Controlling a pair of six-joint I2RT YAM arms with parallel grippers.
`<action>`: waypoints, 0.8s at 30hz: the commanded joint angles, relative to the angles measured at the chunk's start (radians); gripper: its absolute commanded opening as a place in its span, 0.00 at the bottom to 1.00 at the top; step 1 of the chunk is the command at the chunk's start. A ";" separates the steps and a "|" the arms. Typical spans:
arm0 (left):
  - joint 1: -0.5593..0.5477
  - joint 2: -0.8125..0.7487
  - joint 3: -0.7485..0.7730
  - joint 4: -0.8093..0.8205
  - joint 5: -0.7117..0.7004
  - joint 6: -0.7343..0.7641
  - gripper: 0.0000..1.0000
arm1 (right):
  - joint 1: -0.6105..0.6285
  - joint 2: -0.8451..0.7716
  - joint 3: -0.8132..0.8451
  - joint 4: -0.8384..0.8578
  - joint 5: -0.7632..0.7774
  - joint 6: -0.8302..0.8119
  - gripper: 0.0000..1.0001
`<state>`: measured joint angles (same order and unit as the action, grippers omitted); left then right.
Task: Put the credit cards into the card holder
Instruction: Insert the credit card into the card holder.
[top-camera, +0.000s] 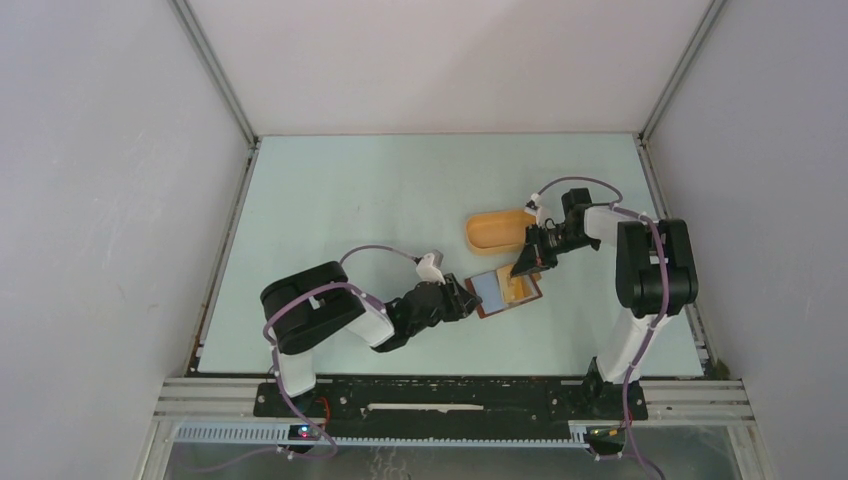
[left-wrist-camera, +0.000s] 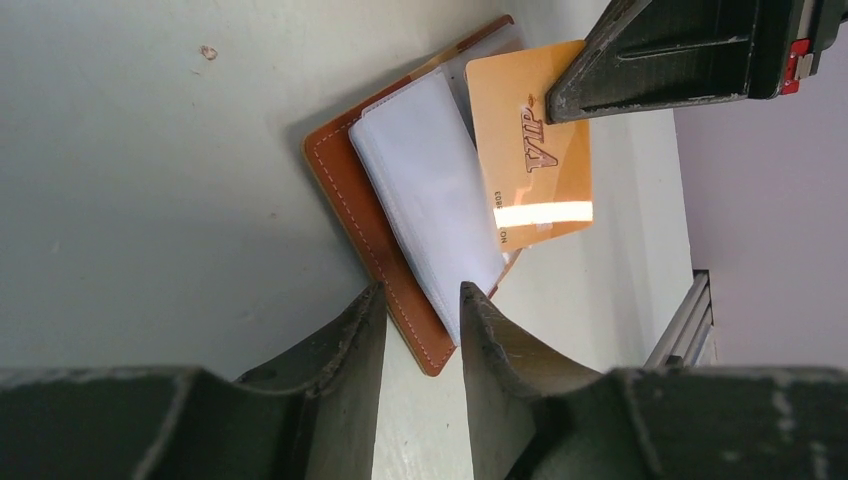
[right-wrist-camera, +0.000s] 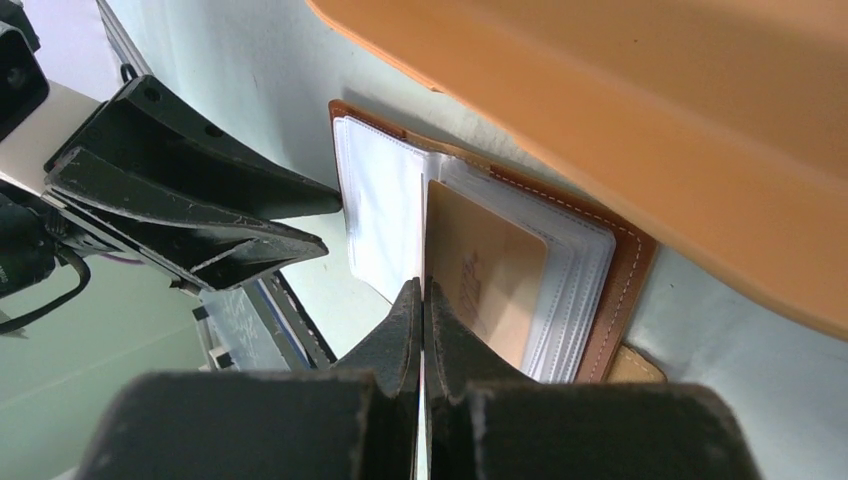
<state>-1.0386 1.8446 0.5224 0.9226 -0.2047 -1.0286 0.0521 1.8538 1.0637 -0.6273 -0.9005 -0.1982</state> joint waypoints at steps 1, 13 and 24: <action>-0.006 0.013 0.037 -0.058 -0.021 0.016 0.38 | -0.005 0.025 0.021 0.027 -0.023 0.059 0.00; -0.003 0.016 0.056 -0.105 -0.023 0.023 0.38 | -0.008 0.053 0.021 0.024 -0.028 0.071 0.00; 0.009 0.021 0.063 -0.114 0.000 0.028 0.38 | 0.057 0.078 0.050 0.009 0.001 0.072 0.00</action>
<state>-1.0355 1.8458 0.5545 0.8715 -0.2062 -1.0283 0.0765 1.9209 1.0847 -0.6163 -0.9142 -0.1291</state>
